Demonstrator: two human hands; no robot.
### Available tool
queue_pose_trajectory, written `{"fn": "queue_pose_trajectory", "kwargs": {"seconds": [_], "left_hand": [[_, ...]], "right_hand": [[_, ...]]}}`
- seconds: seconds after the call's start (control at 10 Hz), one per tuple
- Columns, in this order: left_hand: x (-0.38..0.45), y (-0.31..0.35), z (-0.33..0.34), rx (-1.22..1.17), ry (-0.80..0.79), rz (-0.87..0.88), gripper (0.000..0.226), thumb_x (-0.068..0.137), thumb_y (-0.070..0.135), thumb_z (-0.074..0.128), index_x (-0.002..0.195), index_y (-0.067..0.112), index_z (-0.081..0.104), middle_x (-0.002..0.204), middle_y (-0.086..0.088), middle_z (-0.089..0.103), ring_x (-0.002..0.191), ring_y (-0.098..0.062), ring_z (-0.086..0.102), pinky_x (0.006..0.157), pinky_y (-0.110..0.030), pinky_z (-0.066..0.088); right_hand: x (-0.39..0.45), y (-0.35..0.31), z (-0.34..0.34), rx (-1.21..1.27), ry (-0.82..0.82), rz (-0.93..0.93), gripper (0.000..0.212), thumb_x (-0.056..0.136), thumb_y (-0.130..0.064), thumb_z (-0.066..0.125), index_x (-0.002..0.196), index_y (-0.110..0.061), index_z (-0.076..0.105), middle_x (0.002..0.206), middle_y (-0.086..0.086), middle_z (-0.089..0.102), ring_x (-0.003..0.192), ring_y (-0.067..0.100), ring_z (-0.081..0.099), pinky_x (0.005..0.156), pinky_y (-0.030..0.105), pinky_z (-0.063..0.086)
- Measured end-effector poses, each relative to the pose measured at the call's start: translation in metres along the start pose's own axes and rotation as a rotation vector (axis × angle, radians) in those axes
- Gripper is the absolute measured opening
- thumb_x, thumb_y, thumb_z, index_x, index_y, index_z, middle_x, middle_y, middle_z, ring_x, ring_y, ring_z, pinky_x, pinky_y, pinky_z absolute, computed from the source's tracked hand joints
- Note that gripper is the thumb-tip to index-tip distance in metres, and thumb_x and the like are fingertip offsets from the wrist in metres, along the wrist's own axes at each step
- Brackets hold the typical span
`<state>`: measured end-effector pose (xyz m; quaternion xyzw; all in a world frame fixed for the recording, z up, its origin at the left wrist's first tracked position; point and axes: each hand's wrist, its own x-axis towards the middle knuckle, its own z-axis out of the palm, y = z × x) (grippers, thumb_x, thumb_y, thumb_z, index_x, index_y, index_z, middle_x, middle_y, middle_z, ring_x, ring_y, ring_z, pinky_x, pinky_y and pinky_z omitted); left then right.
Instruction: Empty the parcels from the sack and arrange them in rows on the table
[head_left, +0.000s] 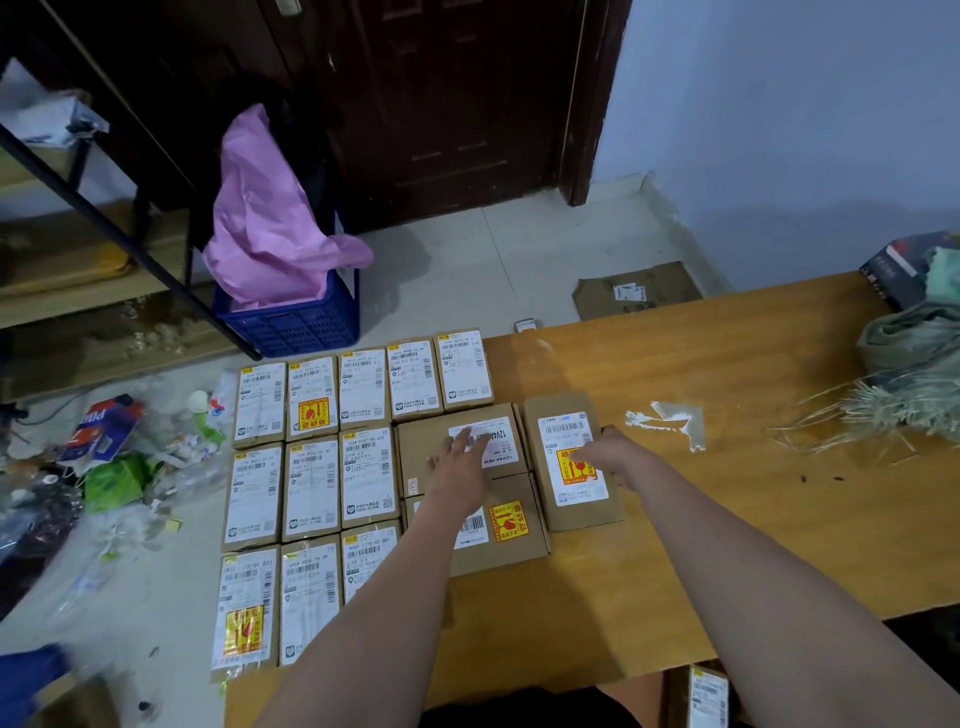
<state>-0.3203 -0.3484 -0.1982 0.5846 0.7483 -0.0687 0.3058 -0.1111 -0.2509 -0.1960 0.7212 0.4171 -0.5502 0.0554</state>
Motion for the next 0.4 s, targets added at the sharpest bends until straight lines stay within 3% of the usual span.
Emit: {"fn": "queue_pose_trajectory", "kwargs": {"seconds": [0.1,0.2,0.3,0.4], "left_hand": [[-0.002,0.000,-0.011,-0.032,0.020,-0.001,0.065,0.098,0.022,0.051,0.154,0.030,0.019,0.163,-0.002,0.013,0.149,-0.028,0.008,0.117,-0.057,0.020],[-0.010,-0.001,-0.025,-0.053,0.041,0.005,0.061,0.099,0.026,0.048,0.154,0.027,0.021,0.161,-0.004,0.017,0.148,-0.030,0.012,0.115,-0.057,0.022],[-0.014,-0.007,-0.035,-0.084,0.058,0.002,0.060,0.099,0.028,0.048,0.153,0.026,0.022,0.161,-0.006,0.019,0.147,-0.031,0.015,0.114,-0.057,0.024],[-0.018,-0.012,-0.045,-0.129,0.103,0.004,0.061,0.098,0.027,0.049,0.153,0.024,0.024,0.160,-0.007,0.023,0.147,-0.030,0.019,0.114,-0.057,0.026]], "right_hand": [[-0.005,-0.009,0.003,-0.016,0.050,-0.061,0.083,0.089,-0.008,0.059,0.153,-0.009,0.007,0.128,0.012,0.057,0.105,0.026,0.062,0.088,0.040,0.053],[-0.016,-0.019,0.008,-0.029,0.108,-0.132,0.094,0.084,-0.013,0.058,0.157,-0.017,-0.002,0.140,0.013,0.047,0.090,0.022,0.063,0.064,0.030,0.052],[-0.007,-0.021,0.013,-0.141,0.154,-0.188,0.102,0.069,-0.028,0.061,0.155,-0.024,0.007,0.143,0.013,0.043,0.116,0.032,0.057,0.091,0.046,0.053],[-0.008,-0.030,0.020,-0.227,0.178,-0.229,0.095,0.075,-0.029,0.061,0.155,-0.022,0.011,0.151,0.011,0.033,0.135,0.035,0.038,0.109,0.053,0.037]]}}
